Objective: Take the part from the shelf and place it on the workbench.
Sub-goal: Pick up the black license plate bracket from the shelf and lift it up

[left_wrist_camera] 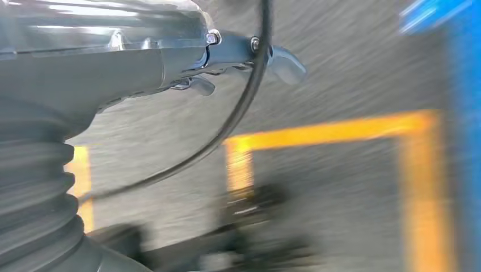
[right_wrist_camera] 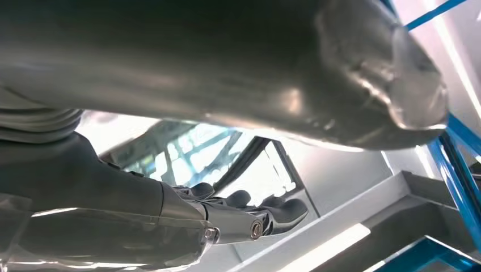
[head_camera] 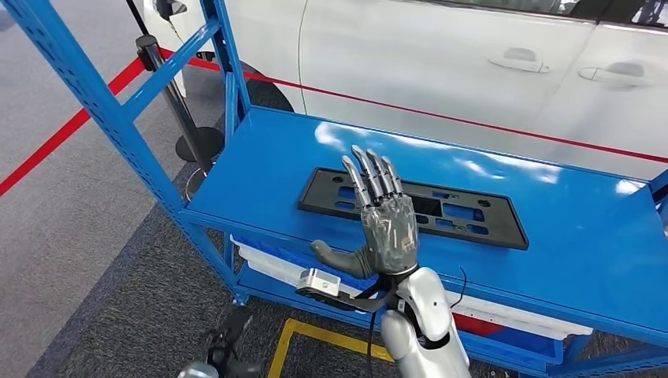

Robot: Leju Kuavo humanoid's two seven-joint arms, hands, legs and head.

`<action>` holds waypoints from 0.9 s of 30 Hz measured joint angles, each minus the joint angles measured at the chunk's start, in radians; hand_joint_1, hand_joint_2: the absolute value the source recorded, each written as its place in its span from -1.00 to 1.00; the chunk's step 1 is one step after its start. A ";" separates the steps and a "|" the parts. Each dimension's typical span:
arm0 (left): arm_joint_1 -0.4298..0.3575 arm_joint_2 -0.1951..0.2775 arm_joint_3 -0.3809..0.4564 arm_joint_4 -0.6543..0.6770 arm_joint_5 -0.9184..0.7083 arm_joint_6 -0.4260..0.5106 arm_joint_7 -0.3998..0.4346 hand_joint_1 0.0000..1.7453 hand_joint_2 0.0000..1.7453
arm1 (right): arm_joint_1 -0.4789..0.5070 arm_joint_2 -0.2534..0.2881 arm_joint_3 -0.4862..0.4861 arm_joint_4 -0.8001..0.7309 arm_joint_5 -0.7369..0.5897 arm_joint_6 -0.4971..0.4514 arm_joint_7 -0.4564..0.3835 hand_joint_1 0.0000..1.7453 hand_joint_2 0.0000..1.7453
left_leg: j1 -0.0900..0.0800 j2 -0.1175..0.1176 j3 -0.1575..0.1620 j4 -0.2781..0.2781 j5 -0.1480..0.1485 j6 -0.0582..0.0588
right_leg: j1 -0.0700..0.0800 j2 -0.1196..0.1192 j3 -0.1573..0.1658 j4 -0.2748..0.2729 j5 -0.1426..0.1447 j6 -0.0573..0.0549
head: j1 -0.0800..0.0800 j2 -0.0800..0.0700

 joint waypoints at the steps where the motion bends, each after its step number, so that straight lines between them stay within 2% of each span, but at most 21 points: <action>1: -0.021 0.003 0.001 -0.002 0.025 -0.005 -0.015 -1.00 1.00 | -0.013 0.002 0.008 0.021 -0.020 0.001 -0.006 -1.00 -1.00 | 0.000 0.001 0.000 0.000 0.000 0.000 | 0.000 0.001 0.001 0.000 0.000 0.000 | 0.000 0.000; 7: -0.030 0.012 0.012 -0.006 0.106 -0.004 -0.176 -1.00 1.00 | -0.037 0.006 0.020 0.075 -0.056 -0.009 -0.024 -1.00 -1.00 | 0.000 0.002 0.004 0.001 0.001 -0.001 | 0.000 0.003 -0.002 0.001 0.001 0.000 | 0.000 0.000; 13: -0.027 0.014 0.013 -0.006 0.154 -0.002 -0.238 -1.00 1.00 | -0.037 0.007 0.019 0.081 -0.060 -0.019 -0.024 -1.00 -1.00 | 0.000 0.002 0.003 0.001 0.000 0.000 | 0.000 0.004 -0.002 0.000 0.001 0.000 | 0.000 0.000; 17: -0.022 0.017 0.014 -0.006 0.169 -0.017 -0.238 -1.00 1.00 | -0.037 0.008 0.020 0.086 -0.060 -0.025 -0.027 -1.00 1.00 | 0.000 0.002 0.003 0.001 0.000 0.000 | 0.000 0.004 -0.002 0.000 0.001 0.000 | 0.000 0.000; 19: -0.018 0.019 0.014 -0.006 0.170 -0.024 -0.231 -1.00 1.00 | -0.037 0.008 0.020 0.090 -0.061 -0.027 -0.031 -1.00 1.00 | 0.000 0.002 0.003 0.001 0.000 0.000 | 0.000 0.003 -0.002 0.000 0.001 0.000 | 0.000 0.000; 23: -0.012 0.024 0.014 -0.006 0.181 -0.037 -0.224 -1.00 -1.00 | -0.039 0.009 0.023 0.100 -0.064 -0.029 -0.038 -1.00 1.00 | 0.000 0.002 0.003 0.001 0.000 0.000 | 0.000 0.003 -0.002 0.000 0.001 0.000 | 0.000 0.000; 27: -0.006 0.028 0.014 -0.006 0.191 -0.047 -0.202 -1.00 -1.00 | -0.044 0.010 0.027 0.110 -0.074 -0.029 -0.043 -1.00 1.00 | 0.000 0.002 0.003 0.001 0.000 0.000 | 0.000 0.003 -0.002 0.000 0.001 0.000 | 0.000 0.000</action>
